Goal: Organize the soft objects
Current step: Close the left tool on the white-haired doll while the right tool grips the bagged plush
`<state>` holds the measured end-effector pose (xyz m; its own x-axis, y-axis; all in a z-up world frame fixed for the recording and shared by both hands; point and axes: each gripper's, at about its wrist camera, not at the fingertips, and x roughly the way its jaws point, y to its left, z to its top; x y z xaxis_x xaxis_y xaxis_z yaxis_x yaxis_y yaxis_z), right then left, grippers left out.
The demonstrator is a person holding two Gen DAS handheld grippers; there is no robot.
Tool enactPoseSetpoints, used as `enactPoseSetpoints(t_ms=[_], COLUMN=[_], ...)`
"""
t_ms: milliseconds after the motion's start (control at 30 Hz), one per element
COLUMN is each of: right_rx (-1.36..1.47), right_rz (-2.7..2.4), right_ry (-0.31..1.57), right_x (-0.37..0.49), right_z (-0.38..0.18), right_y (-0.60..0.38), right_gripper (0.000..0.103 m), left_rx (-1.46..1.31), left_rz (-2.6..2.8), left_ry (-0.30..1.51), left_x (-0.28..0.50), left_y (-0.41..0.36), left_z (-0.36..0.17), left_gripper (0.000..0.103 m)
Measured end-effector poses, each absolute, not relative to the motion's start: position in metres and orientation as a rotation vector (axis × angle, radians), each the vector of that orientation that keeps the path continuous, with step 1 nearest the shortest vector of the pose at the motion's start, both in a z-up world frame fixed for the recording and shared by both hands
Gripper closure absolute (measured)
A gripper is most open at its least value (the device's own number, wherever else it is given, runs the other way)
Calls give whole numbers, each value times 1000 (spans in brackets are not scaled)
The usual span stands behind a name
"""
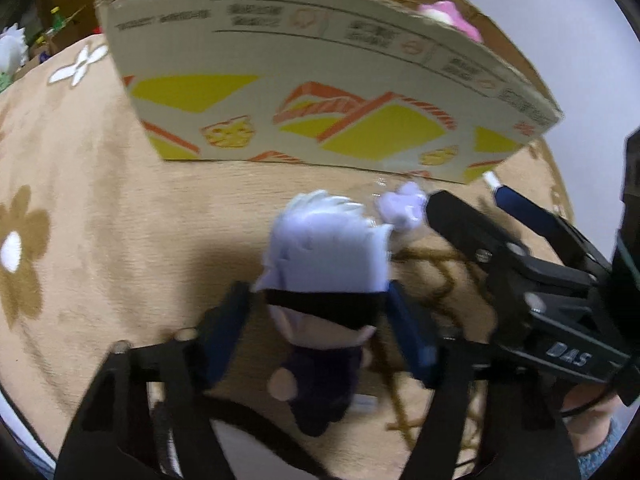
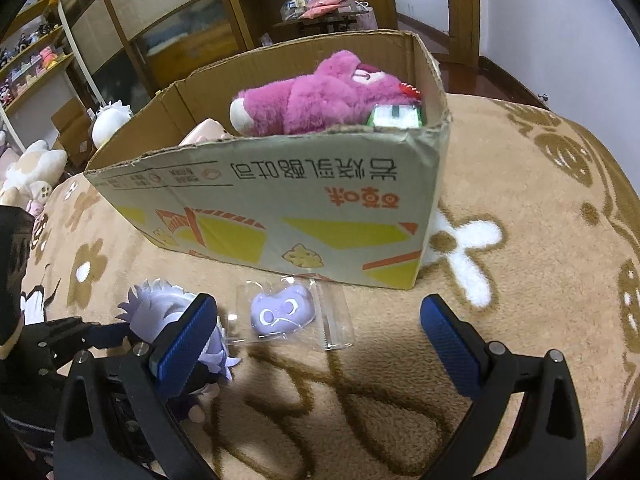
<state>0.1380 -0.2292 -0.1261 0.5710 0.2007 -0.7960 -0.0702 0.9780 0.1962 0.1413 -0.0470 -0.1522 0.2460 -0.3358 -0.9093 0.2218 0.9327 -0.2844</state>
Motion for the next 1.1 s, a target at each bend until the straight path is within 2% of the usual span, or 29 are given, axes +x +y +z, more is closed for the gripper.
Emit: enactPoseSetpoints(t_ms=[333,800,867,1100], right_rx=[150,132,124,47], right_rz=[180,197,199,181], right_ry=[950,973,979,1011], right_x=[138,151,153,157], right_z=[-127,-140,-142,-158], right_y=[-224,-205,-204,-186], right_gripper=[0,0,5,5], left_rx=[17,97,93,109], left_rz=[-268,-166,-154,-146], left_ry=[1207,1222,1223,1209], left_x=[128,132,132,131], left_y=[-54,-37,-33,-27], left_z=[-133,-134,-133,-129], left_gripper=[53,53,53,52])
